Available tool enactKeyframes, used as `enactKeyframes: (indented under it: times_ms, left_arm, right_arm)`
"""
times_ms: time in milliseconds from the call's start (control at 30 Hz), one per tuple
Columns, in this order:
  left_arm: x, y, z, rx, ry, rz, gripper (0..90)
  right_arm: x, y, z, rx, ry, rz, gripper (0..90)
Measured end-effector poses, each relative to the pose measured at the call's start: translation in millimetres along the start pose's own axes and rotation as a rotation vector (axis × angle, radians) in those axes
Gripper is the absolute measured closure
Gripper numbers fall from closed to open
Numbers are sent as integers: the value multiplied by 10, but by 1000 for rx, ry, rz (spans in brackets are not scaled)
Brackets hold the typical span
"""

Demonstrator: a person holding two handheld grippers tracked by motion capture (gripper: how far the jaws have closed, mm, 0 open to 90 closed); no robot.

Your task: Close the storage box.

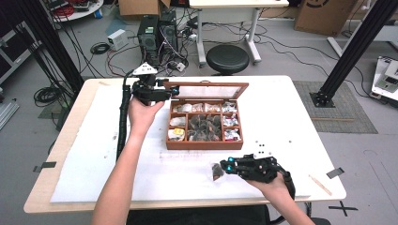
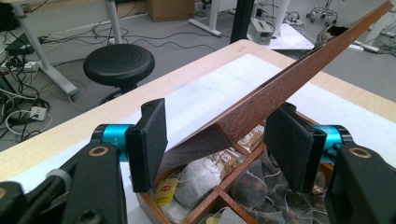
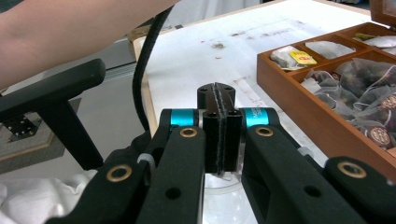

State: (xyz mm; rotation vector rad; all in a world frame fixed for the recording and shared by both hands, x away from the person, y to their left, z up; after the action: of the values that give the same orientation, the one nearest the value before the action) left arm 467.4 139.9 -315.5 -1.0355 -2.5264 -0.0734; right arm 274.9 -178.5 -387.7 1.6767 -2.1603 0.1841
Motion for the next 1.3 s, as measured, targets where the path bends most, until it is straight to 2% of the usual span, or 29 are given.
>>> enactKeyframes:
  times_ms: [67, 400, 500, 633, 667, 867, 1300]
  left_arm:
    - [0, -1, 1, 1, 0, 1, 396]
    - [1, 0, 4, 0, 1, 4, 396]
    - [2, -1, 5, -2, 2, 3, 396]
    - [4, -4, 10, -1, 2, 2, 396]
    - [4, -5, 11, 0, 0, 3, 396]
    - [1, -1, 12, 0, -3, 4, 396]
    - [-5, 8, 5, 0, -5, 7, 396]
  right_arm:
    - [2, -11, 8, -5, 3, 1, 900]
    - [7, -31, -9, -17, -8, 21, 732]
    - [41, -59, -46, -17, -27, 38, 672]
    - [82, -94, -70, -11, -46, 64, 627]
    - [118, -117, -81, -8, -56, 89, 599]
    - [249, -212, -107, -11, -88, 144, 542]
    - [470, -355, -65, -31, -116, 259, 495]
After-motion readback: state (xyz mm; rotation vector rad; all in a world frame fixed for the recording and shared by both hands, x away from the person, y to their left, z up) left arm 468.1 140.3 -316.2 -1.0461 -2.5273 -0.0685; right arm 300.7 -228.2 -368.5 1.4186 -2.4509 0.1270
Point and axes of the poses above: each handheld gripper's, and its own axes: x roughly backward along the jaws, z roughly out of its underside, y roughly to its left, the point moved 3 cm from there along -x, roughly forward along the jaws, and after that the axes turned 2 degrees about x, right-handed, at the moved point
